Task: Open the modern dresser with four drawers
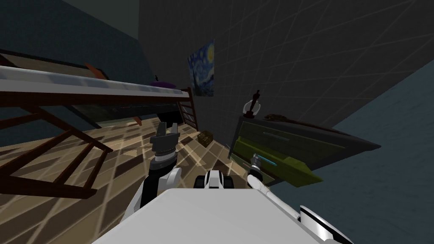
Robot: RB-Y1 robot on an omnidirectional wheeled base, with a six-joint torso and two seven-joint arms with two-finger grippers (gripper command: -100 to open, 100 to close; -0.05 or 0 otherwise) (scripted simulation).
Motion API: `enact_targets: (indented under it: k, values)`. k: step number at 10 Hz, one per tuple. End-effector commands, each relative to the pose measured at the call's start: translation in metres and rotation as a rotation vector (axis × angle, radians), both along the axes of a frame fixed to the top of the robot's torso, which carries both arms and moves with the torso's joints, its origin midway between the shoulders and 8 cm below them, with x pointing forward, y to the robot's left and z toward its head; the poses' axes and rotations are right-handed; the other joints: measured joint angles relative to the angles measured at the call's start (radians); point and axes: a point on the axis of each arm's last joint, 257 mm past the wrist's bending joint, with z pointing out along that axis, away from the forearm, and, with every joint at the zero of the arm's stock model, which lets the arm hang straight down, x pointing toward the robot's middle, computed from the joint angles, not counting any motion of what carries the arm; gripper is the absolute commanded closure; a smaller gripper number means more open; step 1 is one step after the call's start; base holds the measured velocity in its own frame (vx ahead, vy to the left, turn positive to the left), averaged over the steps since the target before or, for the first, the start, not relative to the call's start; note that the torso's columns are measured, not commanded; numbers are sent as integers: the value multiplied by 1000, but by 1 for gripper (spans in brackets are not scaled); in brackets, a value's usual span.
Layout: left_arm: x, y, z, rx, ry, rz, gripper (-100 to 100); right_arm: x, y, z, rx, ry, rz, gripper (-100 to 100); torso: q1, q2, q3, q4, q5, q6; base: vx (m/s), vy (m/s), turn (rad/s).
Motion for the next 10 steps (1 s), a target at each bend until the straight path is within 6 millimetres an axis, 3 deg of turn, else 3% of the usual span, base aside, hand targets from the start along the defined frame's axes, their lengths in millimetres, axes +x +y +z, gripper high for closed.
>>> enact_targets:
  k: [1, 2, 3, 4, 5, 6, 7, 10]
  values:
    - [0, 0, 0, 0, 0, 0, 0, -16, -37, -4, 1, 11, -91, 100, 0, 1, 0, 0, 1, 2, -128, 0, 343]
    - [0, 0, 0, 0, 0, 0, 0, -26, -60, -2, 1, 6, -150, 100, 0, 0, 0, -1, 0, 1, -174, 9, 424]
    - [0, 0, 0, 0, 0, 0, 0, -31, -65, -5, 1, 14, -166, 100, -1, 3, 1, -1, -1, 2, -144, 5, 375]
    - [0, 0, 0, 0, 0, 0, 0, -45, -90, -3, -10, 13, -228, 100, -2, 1, 1, -1, -1, 2, -209, 47, 509]
    - [0, 0, 0, 0, 0, 0, 0, -47, -92, -4, 1, 13, -241, 100, 1, 4, 2, -1, -1, 0, -175, 53, 271]
    - [0, 0, 0, 0, 0, 0, 0, -61, -114, -1, -2, 5, -303, 100, 1, 2, 1, -1, -1, 2, -187, 55, 419]
    - [0, 0, 0, 0, 0, 0, 0, -38, -115, 11, -2, 7, -264, -100, 0, 3, 1, 0, 0, 2, -146, 81, 109]
    - [0, 0, 0, 0, 0, 0, 0, -22, -136, 28, -4, 8, -264, -100, 5, -5, -3, -1, 2, -3, -34, 76, -32]
